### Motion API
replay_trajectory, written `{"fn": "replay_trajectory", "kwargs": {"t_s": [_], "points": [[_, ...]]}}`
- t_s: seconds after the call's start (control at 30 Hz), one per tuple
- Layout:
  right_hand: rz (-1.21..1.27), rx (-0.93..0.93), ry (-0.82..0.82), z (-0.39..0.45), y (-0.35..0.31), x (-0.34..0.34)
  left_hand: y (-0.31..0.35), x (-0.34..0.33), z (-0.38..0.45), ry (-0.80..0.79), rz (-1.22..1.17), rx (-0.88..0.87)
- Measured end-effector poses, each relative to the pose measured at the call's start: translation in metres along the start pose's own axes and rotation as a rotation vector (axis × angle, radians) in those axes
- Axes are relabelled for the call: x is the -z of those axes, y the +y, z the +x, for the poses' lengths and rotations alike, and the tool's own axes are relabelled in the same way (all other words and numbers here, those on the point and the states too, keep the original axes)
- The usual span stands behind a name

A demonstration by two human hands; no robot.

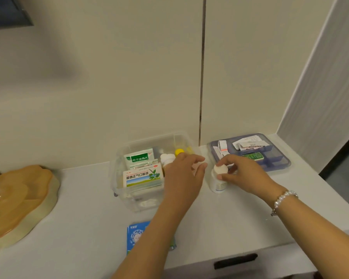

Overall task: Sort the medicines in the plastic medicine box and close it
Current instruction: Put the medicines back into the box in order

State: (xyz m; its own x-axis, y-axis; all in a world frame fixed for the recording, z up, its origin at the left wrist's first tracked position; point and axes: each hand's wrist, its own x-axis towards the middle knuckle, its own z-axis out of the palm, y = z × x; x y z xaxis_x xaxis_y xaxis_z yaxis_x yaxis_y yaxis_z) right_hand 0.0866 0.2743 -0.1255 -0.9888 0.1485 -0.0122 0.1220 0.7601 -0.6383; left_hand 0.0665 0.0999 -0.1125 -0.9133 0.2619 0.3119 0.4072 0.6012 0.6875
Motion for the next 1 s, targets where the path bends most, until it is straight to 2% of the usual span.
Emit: {"fn": "replay_trajectory", "kwargs": {"t_s": [0.13, 0.3, 0.4, 0.67, 0.77, 1.0], "points": [[0.005, 0.025, 0.068, 0.002, -0.003, 0.002, -0.004, -0.001, 0.002, -0.025, 0.016, 0.027], [0.451, 0.047, 0.216, 0.000, -0.020, 0.031, -0.004, 0.002, 0.005, -0.048, -0.090, 0.059], [0.653, 0.073, 0.194, -0.004, -0.035, 0.037, -0.001, 0.009, 0.006, -0.113, -0.235, 0.076], [0.856, 0.105, 0.174, 0.003, -0.067, 0.014, -0.005, 0.036, 0.011, -0.218, -0.526, 0.130], [0.902, 0.099, 0.108, 0.011, -0.076, 0.004, -0.017, 0.053, 0.017, -0.158, -0.541, 0.182], [0.874, 0.092, -0.038, 0.032, -0.103, -0.025, -0.050, 0.086, 0.026, 0.155, -0.541, 0.275]]}}
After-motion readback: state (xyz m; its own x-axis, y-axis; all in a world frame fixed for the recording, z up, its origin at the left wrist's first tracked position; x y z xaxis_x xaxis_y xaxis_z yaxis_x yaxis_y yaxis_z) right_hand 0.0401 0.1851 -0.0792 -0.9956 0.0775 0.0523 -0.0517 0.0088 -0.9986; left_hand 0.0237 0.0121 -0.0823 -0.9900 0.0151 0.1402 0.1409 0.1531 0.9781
